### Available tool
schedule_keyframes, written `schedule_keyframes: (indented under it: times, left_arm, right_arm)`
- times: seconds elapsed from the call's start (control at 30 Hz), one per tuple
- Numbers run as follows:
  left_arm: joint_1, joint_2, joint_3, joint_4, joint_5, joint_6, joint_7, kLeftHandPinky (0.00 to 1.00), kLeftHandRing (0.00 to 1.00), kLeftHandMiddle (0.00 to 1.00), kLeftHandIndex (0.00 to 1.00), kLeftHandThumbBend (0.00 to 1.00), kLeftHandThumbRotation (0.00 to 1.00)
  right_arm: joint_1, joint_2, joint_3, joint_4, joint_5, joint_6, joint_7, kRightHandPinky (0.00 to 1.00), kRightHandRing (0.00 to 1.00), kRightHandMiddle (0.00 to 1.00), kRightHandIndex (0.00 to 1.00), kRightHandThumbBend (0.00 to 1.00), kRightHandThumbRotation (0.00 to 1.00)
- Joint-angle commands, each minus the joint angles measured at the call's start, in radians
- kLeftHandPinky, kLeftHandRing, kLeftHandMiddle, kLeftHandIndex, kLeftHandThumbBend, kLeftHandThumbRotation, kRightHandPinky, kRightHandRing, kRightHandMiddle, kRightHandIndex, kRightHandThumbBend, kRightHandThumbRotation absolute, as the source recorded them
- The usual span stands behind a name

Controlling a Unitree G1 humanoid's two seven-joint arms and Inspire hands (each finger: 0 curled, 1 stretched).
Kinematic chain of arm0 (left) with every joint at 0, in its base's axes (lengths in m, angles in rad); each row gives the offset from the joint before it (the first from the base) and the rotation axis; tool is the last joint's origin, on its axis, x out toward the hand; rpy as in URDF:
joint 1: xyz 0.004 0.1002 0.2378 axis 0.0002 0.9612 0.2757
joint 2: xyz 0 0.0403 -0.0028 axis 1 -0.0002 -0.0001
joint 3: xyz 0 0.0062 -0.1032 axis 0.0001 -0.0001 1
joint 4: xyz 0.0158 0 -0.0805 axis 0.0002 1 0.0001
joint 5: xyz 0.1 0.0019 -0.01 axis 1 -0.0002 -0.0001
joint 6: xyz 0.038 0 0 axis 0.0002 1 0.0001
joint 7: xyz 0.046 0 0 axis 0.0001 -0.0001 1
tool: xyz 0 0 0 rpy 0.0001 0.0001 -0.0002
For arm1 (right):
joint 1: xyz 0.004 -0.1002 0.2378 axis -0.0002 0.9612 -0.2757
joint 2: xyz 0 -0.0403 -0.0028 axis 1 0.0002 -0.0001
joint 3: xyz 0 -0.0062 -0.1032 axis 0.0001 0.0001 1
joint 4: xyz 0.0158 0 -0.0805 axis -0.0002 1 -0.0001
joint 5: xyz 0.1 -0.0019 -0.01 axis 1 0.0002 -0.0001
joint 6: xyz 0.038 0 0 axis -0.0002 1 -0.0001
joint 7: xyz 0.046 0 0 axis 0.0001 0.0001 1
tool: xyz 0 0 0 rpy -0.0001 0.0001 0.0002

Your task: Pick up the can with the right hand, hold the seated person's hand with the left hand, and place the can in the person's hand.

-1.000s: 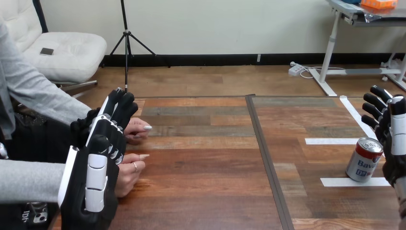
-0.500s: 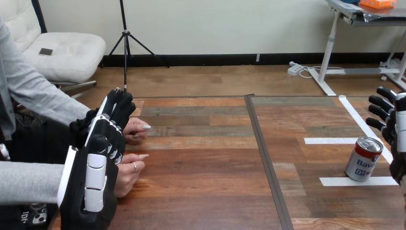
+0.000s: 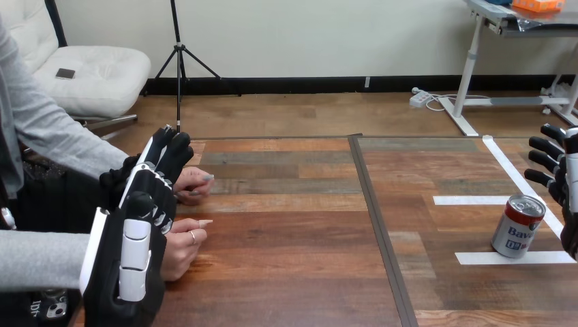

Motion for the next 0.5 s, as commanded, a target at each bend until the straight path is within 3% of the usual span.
schedule_keyframes:
  times: [0.0, 0.47]
  left_arm:
    - [-0.032, -0.007, 0.013, -0.023, 0.010, -0.011, 0.007, 1.00, 0.93, 0.93, 0.93, 0.63, 0.98]
    - [-0.030, -0.003, 0.016, -0.023, -0.020, -0.008, -0.005, 1.00, 0.94, 0.93, 0.93, 0.66, 0.97]
  right_arm:
    - [-0.093, -0.022, 0.003, -0.001, -0.001, 0.000, 0.003, 0.80, 0.87, 0.86, 0.88, 0.98, 1.00]
    - [-0.103, -0.014, 0.003, 0.005, 0.004, 0.011, 0.006, 0.85, 0.89, 0.87, 0.90, 0.98, 1.00]
